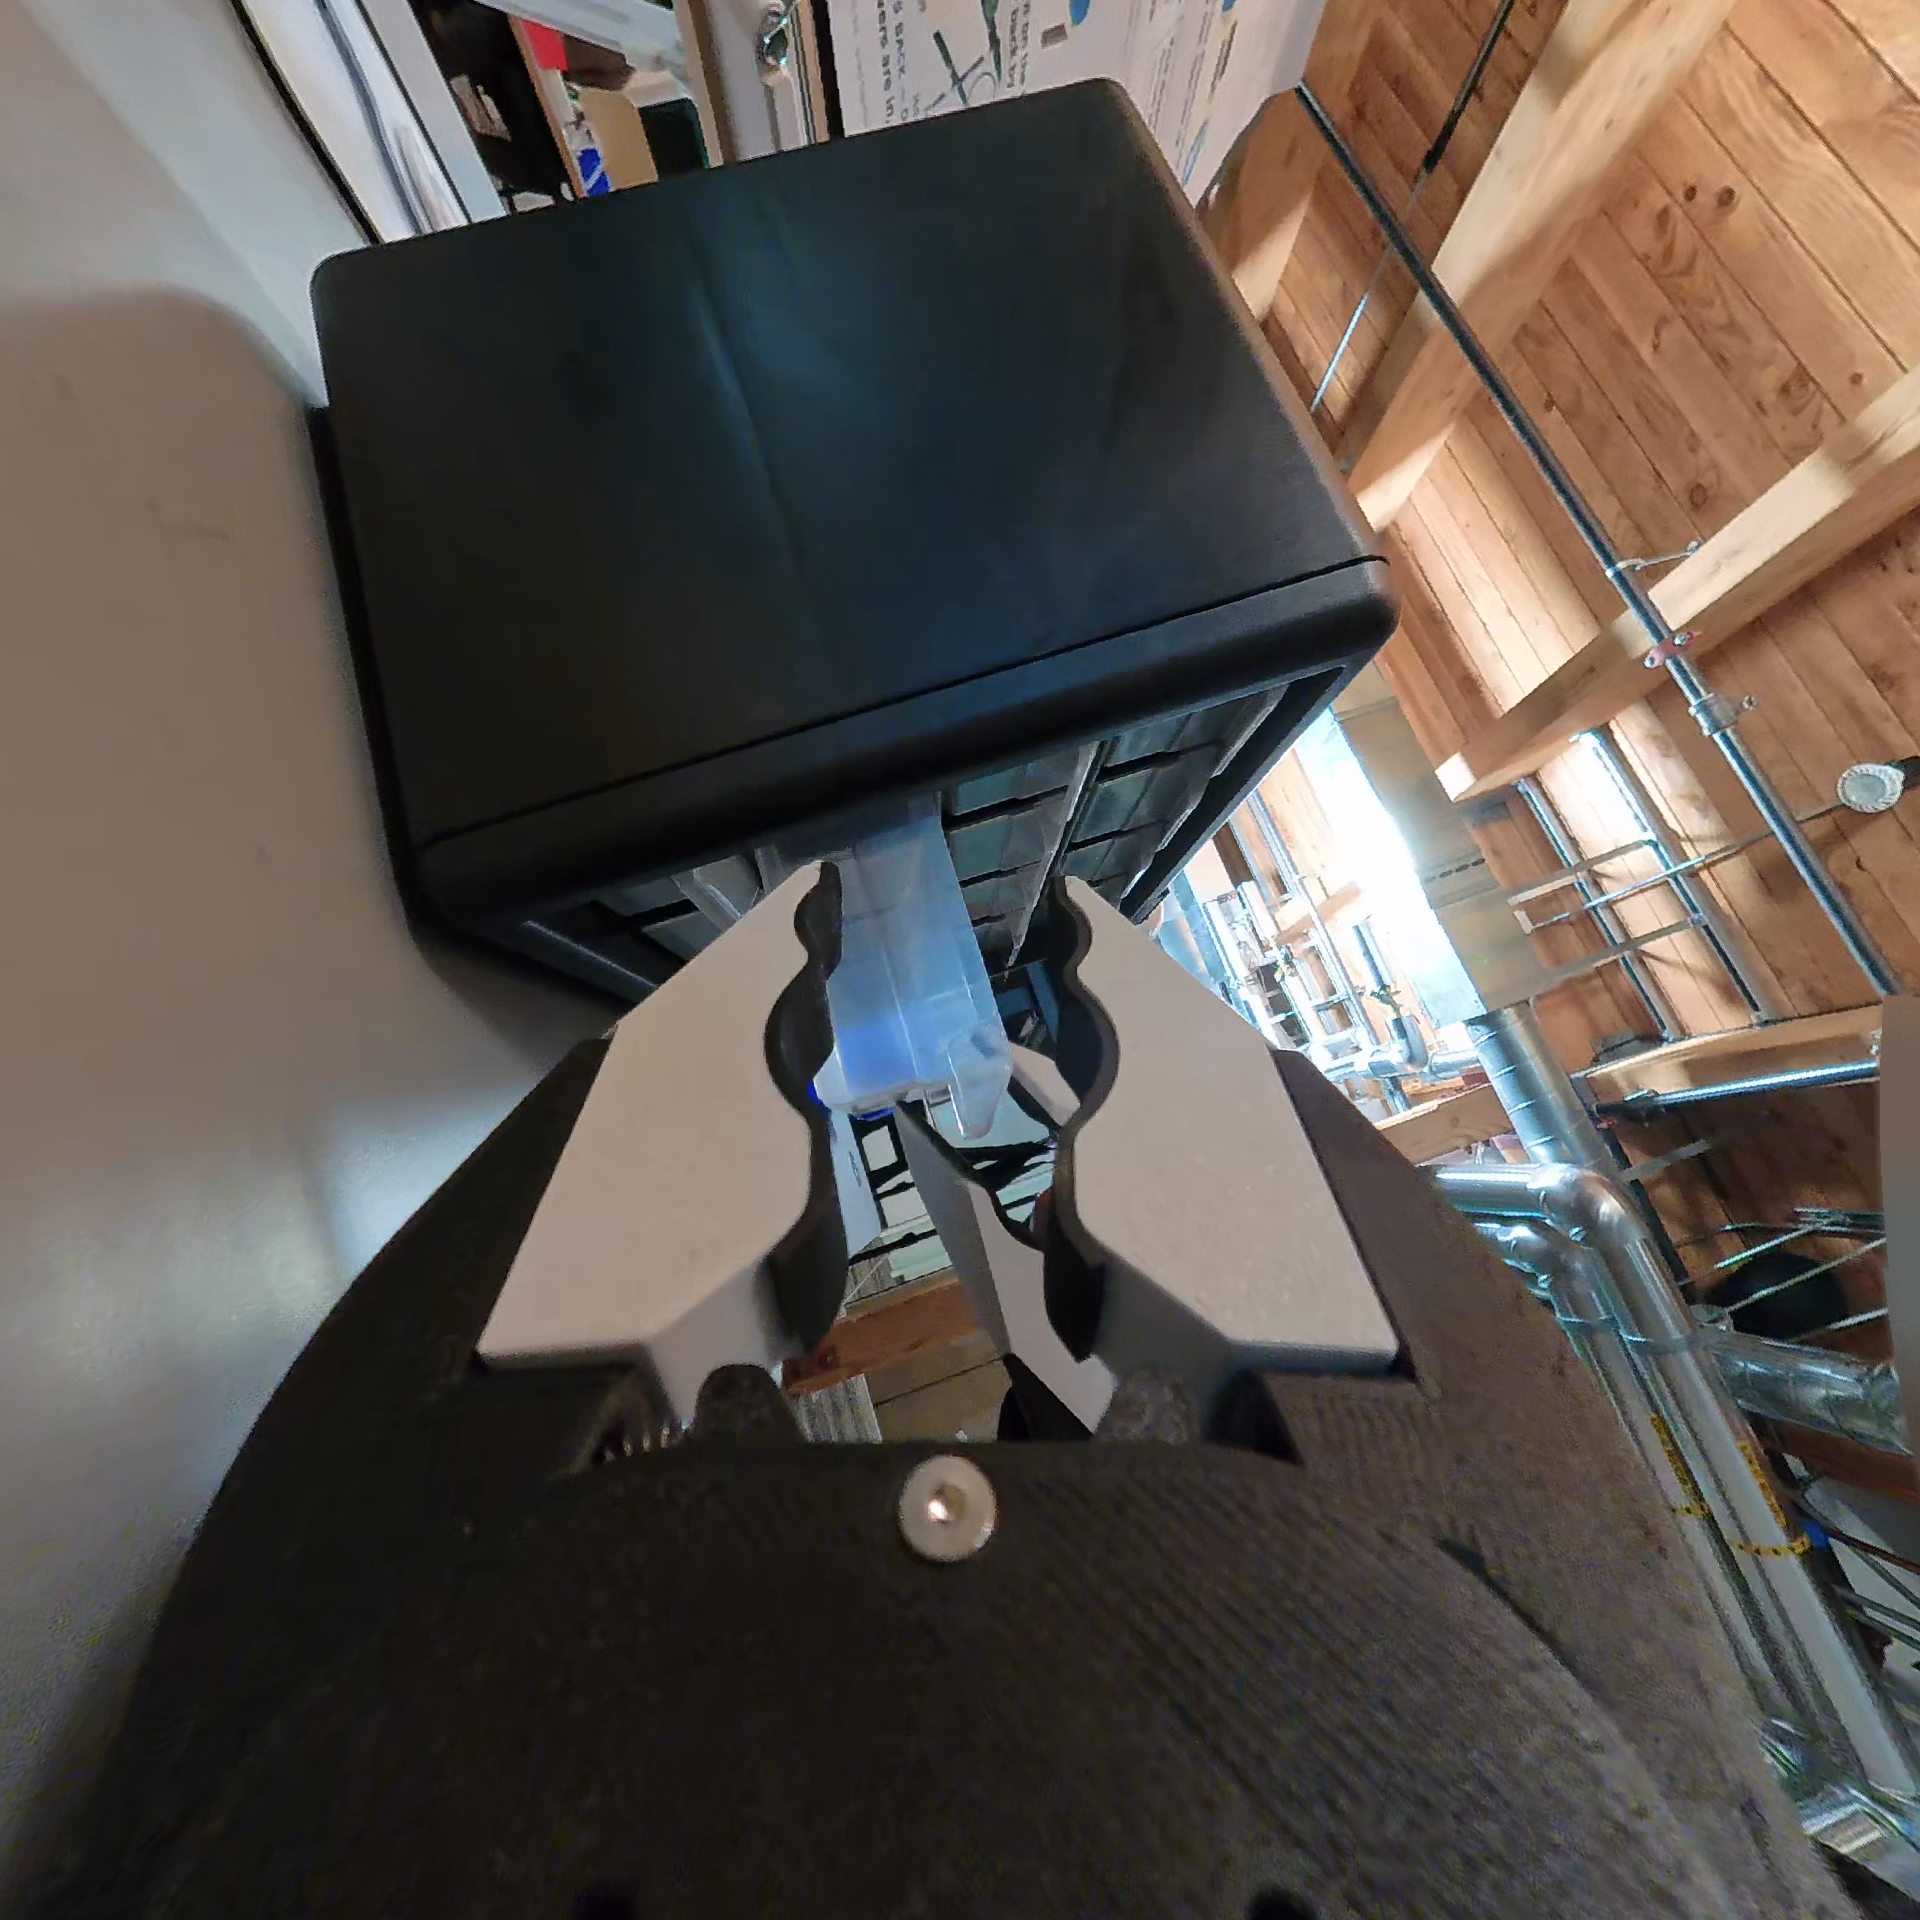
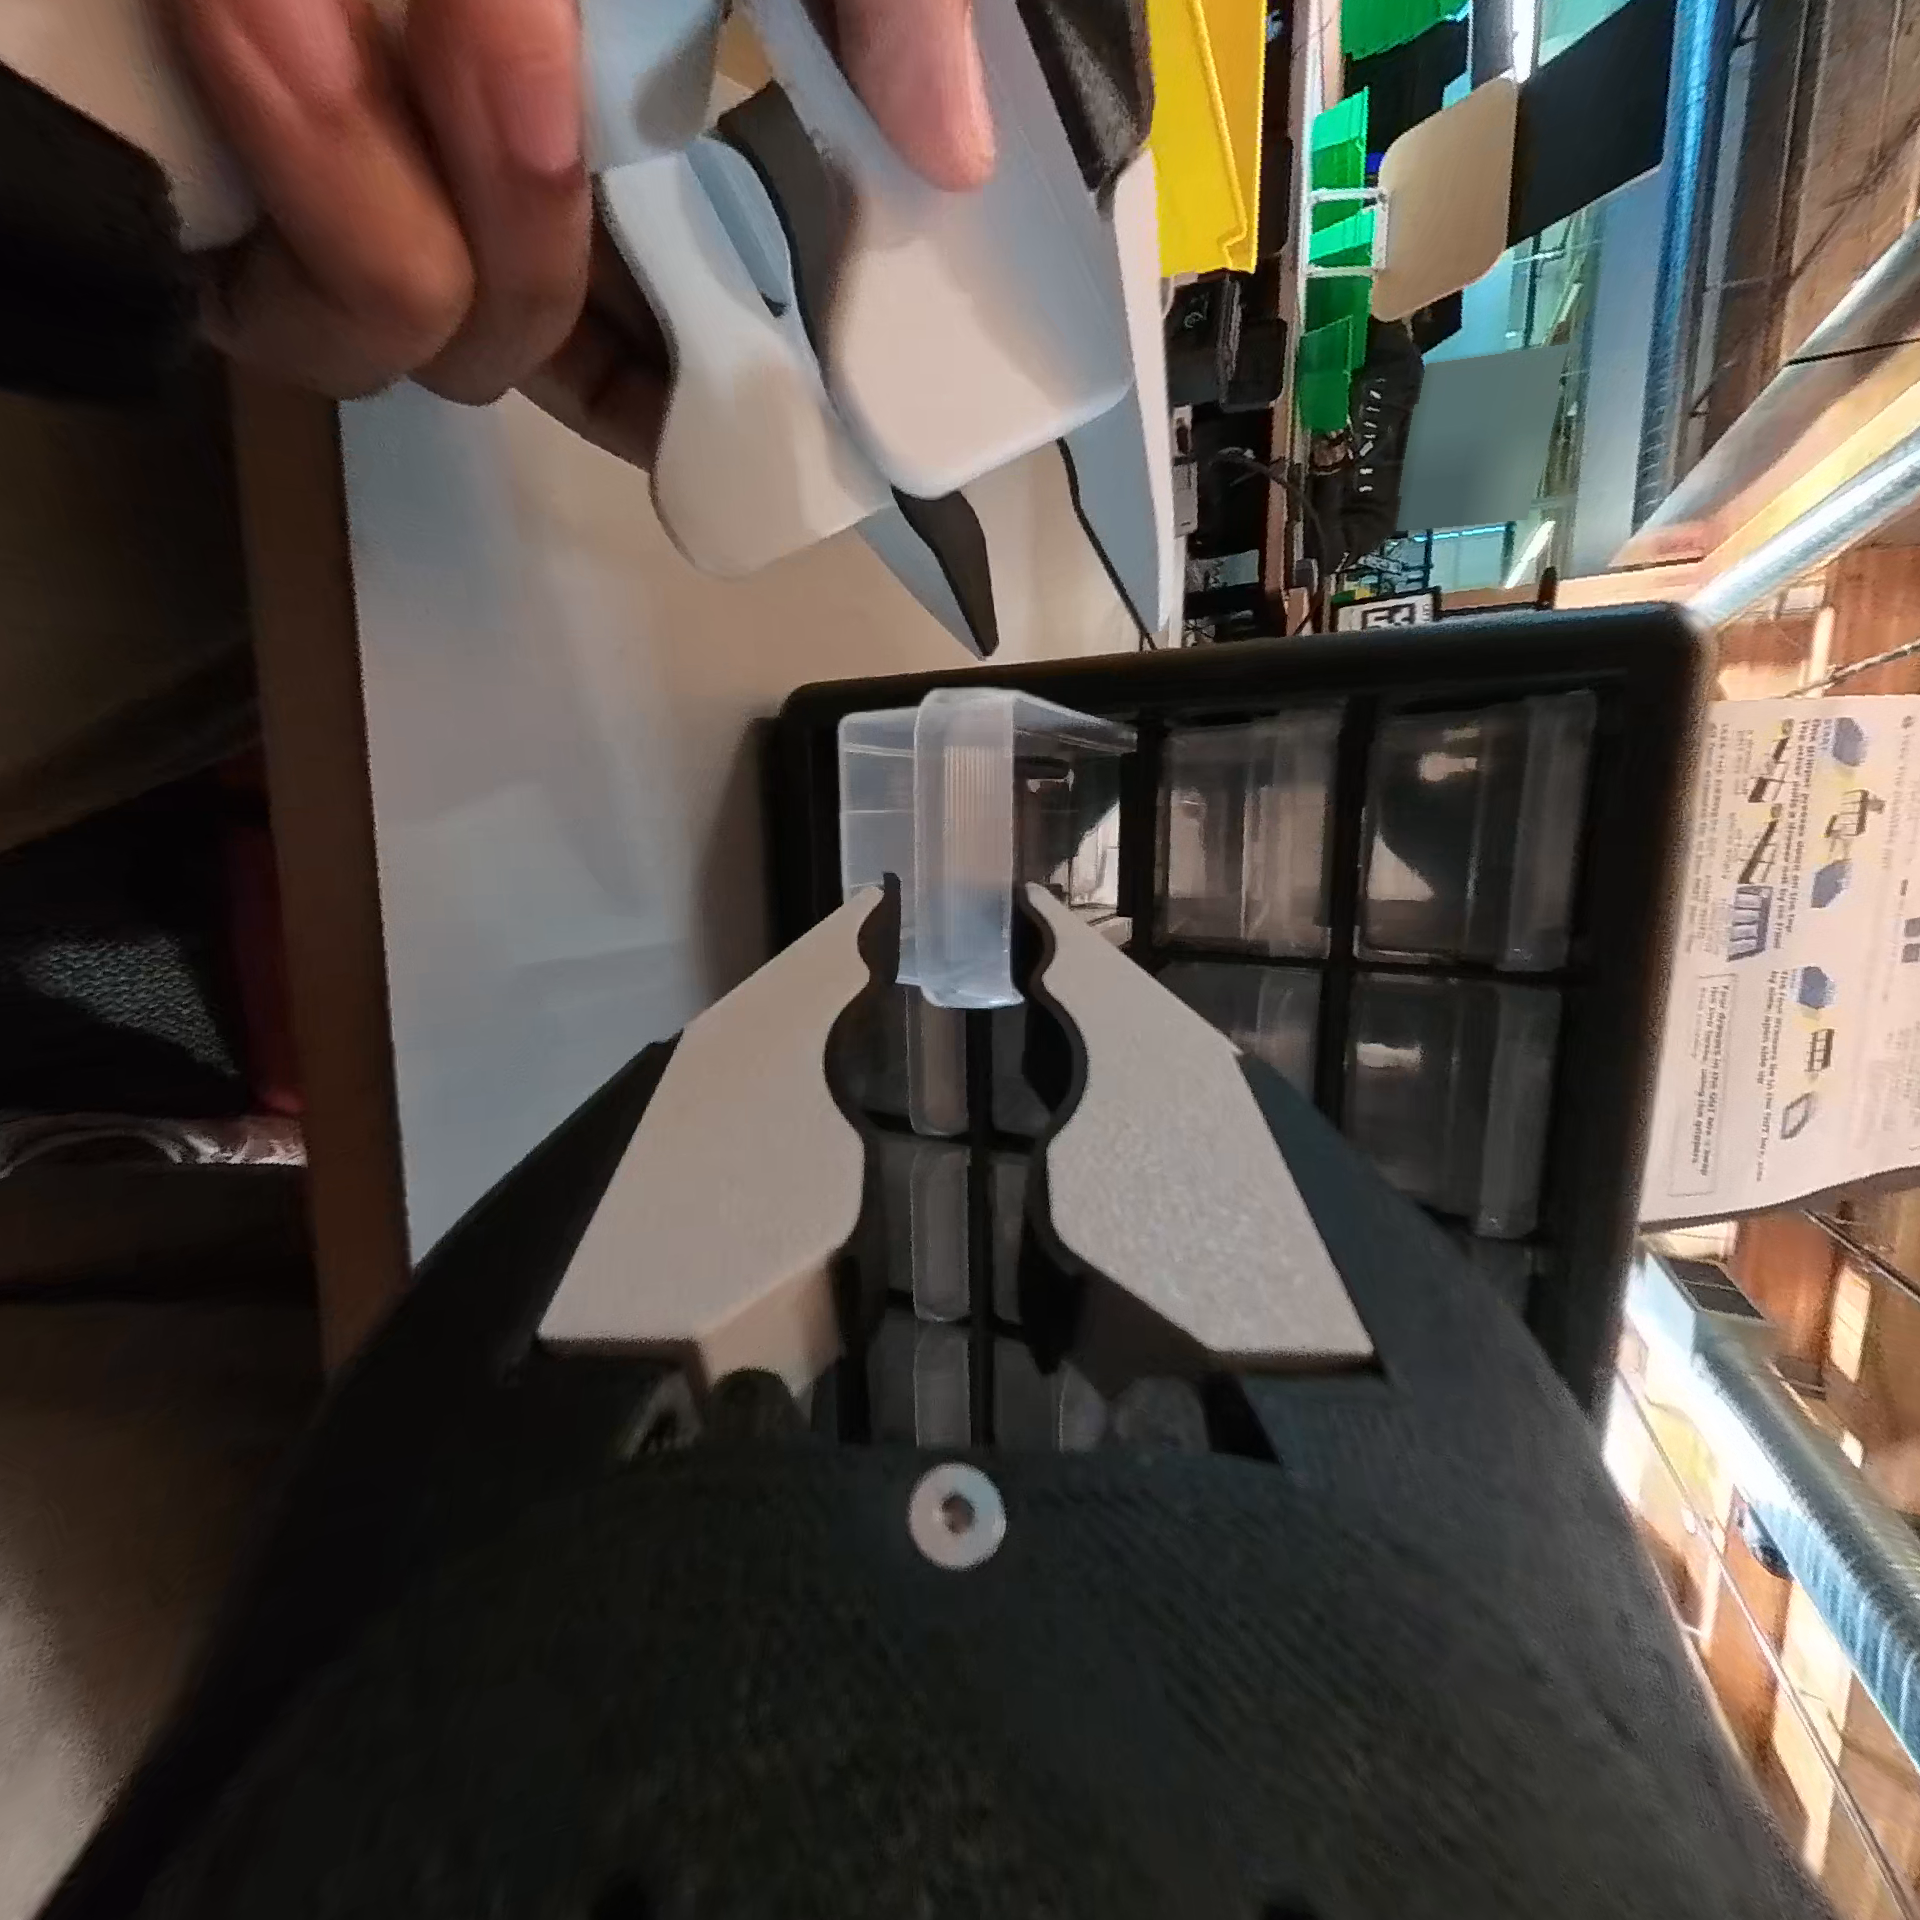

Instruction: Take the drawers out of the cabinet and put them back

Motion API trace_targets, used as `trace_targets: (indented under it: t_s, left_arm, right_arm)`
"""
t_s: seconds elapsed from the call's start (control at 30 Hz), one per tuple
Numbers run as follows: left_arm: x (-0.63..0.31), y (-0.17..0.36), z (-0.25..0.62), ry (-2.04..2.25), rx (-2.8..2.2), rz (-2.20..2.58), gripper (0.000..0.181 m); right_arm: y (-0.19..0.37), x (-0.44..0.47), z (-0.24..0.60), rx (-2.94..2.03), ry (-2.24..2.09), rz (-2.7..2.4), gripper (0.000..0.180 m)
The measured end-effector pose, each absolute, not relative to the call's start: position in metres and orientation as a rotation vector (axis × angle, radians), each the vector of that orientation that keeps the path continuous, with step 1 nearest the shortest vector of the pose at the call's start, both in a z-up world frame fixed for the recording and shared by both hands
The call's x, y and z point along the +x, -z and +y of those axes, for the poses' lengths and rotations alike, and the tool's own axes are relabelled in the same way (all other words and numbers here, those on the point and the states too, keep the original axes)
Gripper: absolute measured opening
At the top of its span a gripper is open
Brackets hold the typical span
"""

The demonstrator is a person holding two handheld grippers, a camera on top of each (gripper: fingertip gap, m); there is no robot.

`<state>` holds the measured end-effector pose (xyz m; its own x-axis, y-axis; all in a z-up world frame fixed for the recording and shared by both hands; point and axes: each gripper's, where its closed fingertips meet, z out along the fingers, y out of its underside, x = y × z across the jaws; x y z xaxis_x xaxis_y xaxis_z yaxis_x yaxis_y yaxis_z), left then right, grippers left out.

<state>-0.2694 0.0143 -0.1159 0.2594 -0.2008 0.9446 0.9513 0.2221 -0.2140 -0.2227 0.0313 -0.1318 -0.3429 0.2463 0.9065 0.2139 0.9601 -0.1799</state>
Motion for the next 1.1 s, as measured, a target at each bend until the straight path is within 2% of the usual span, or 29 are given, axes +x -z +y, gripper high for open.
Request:
trace_targets:
  t_s: [0.4, 0.6, 1.1]
  left_arm:
    - [-0.270, 0.118, 0.016, 1.032, -0.994, -0.959, 0.036]
    - [-0.269, 0.119, 0.017, 1.040, -0.995, -0.961, 0.036]
    - [-0.267, 0.120, 0.018, 1.049, -0.999, -0.960, 0.035]
  right_arm:
    - [0.131, -0.216, 0.027, -0.349, -0.053, -1.986, 0.018]
    - [0.129, -0.220, 0.032, -0.197, 0.087, -1.866, 0.020]
    - [0.120, -0.213, 0.027, -0.304, -0.032, -1.947, 0.015]
